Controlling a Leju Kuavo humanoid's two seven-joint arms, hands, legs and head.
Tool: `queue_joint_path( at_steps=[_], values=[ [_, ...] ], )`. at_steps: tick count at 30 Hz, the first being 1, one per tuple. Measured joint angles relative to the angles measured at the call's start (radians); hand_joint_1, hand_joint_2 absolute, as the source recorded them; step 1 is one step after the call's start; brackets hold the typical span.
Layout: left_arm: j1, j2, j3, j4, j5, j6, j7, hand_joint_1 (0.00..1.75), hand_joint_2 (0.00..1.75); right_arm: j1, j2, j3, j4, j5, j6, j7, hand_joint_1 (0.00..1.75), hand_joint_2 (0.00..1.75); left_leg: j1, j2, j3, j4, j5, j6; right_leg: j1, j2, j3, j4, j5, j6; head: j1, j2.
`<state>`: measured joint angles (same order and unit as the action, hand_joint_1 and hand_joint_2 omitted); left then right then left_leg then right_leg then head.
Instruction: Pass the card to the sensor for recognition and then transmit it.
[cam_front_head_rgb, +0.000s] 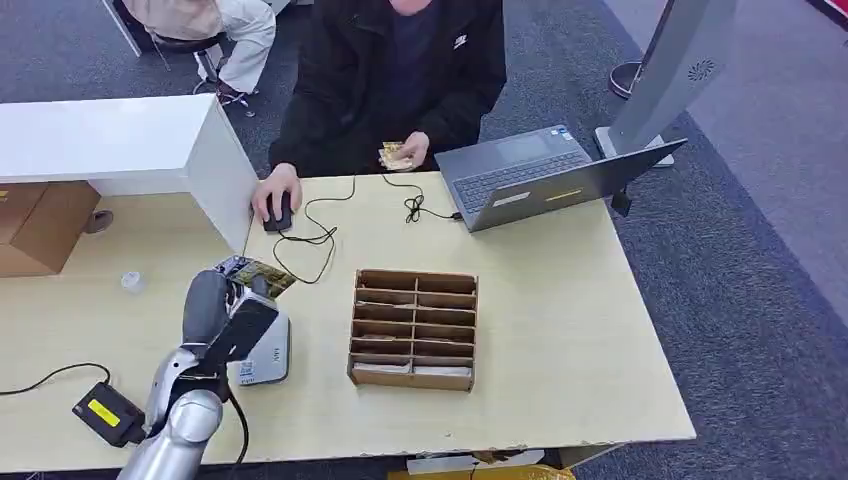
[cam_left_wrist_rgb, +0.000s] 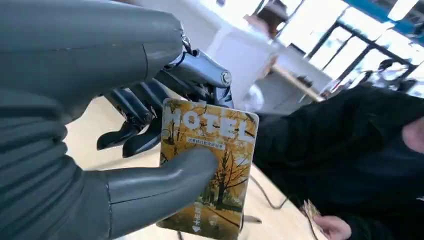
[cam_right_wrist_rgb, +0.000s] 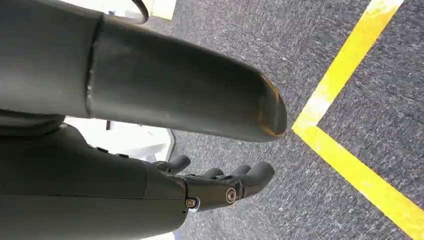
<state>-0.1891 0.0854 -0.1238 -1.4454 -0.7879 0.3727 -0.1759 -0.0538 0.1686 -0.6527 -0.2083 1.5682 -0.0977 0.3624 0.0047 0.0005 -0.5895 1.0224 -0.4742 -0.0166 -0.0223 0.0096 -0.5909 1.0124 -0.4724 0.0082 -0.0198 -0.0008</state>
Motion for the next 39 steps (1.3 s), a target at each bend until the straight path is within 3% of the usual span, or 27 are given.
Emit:
queue_joint_path(
  at_steps=[5,9,11,15,20,36,37,38,39],
  values=[
    [-0.105,0.041,-0.093,0.045,-0.257,0.082,0.069,1.75,1.75,-0.004,0.0,0.021,0.0,0.0,0.003,-0.003,0.0,0.0,0.0,0.0,0.0,0.0,0.001,-0.001,0.0,0.0,0.0,0.0,0.001,0.0,0.0,0.0],
    [-0.208,0.077,-0.179,0.136,-0.663,0.201,0.216,1.75,1.75,-0.009,0.0,0.048,0.0,0.0,0.008,-0.003,0.0,0.0,0.0,0.0,0.0,0.0,0.001,-0.001,0.0,0.0,0.0,0.0,0.001,-0.001,0.0,0.0],
    [-0.255,0.095,-0.221,0.187,-0.765,0.248,0.279,1.75,1.75,-0.014,0.0,0.06,0.0,0.0,0.011,0.0,0.0,0.0,0.0,0.0,0.0,0.0,0.001,-0.001,0.0,0.0,0.0,0.0,0.001,-0.001,0.0,0.0],
    [-0.327,0.109,-0.327,0.281,-0.78,0.294,0.348,1.75,1.75,-0.019,0.0,0.073,0.0,0.0,0.014,0.003,0.0,0.0,0.0,0.0,0.0,0.0,0.001,-0.001,0.0,0.001,0.0,0.0,0.001,-0.001,0.0,0.0],
    [-0.374,0.104,-0.405,0.366,-0.783,0.299,0.352,1.75,1.75,-0.023,0.0,0.079,0.0,-0.003,0.013,0.004,0.0,0.0,0.0,0.0,0.0,0.0,0.001,-0.001,0.0,0.001,0.0,0.0,0.001,-0.001,0.0,0.0],
    [-0.39,0.016,-0.442,0.427,-0.749,0.291,0.271,1.73,1.75,-0.021,0.0,0.08,0.0,-0.008,0.008,0.004,0.0,0.0,0.0,0.0,0.0,0.0,0.001,-0.001,0.0,0.001,0.0,0.0,0.001,-0.001,0.0,0.0],
    [-0.39,0.015,-0.442,0.427,-0.747,0.291,0.27,0.26,1.75,-0.02,0.0,0.08,0.0,-0.008,0.008,0.004,0.0,0.0,0.0,0.0,0.0,0.0,0.001,-0.001,0.0,0.001,0.0,0.0,0.001,-0.001,0.0,0.0],
    [-0.391,0.014,-0.442,0.426,-0.744,0.291,0.27,0.0,1.75,-0.02,0.0,0.079,0.0,-0.009,0.008,0.004,0.0,0.0,0.0,0.0,0.0,0.0,0.001,-0.001,0.0,0.001,0.0,0.0,0.001,-0.001,0.0,0.0],
    [-0.39,0.013,-0.442,0.426,-0.738,0.29,0.269,0.0,1.75,-0.02,0.0,0.08,0.0,-0.008,0.008,0.003,0.0,0.0,0.0,0.0,0.0,0.0,0.001,-0.001,0.0,0.001,0.0,0.0,0.001,-0.001,0.0,0.0]
  ],
)
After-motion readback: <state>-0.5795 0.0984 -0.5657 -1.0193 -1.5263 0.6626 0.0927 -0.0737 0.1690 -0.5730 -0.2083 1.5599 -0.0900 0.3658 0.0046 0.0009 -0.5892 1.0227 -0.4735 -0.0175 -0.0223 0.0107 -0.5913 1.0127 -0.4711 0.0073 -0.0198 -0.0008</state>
